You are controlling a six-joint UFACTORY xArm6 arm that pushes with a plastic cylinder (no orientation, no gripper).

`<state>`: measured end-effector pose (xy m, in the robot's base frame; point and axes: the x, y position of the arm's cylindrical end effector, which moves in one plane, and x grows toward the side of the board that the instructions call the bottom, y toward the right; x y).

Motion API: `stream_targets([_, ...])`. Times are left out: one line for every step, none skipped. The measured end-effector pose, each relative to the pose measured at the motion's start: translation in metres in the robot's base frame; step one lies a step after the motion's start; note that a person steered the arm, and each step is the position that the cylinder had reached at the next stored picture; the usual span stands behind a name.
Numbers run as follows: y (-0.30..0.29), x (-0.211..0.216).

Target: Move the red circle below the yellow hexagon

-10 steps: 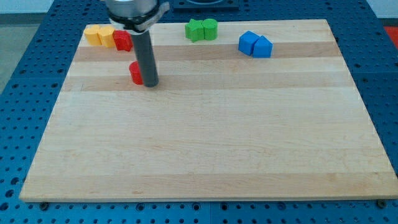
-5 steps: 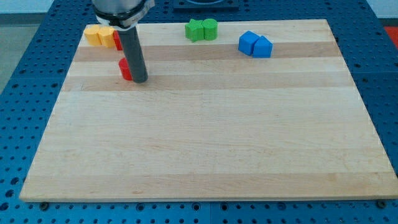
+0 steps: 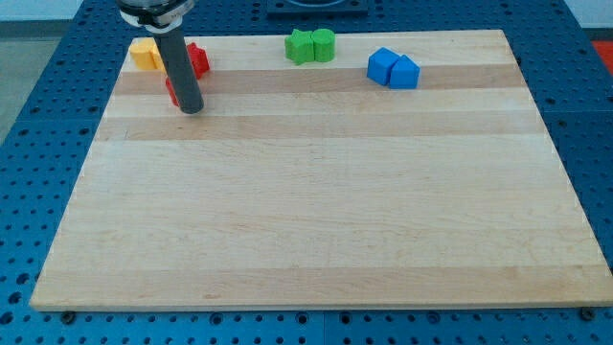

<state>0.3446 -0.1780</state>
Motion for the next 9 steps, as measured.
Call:
stream_targets([0.0, -0.003])
stream_targets([0.0, -0.009])
stream_targets([0.0, -0.015])
stream_targets([-0.001, -0.023])
stream_targets([-0.01, -0.025])
stream_targets([-0.028, -0.025])
stream_targets([-0.037, -0.026])
stream_targets([-0.041, -0.026])
stream_targets([-0.043, -0.026])
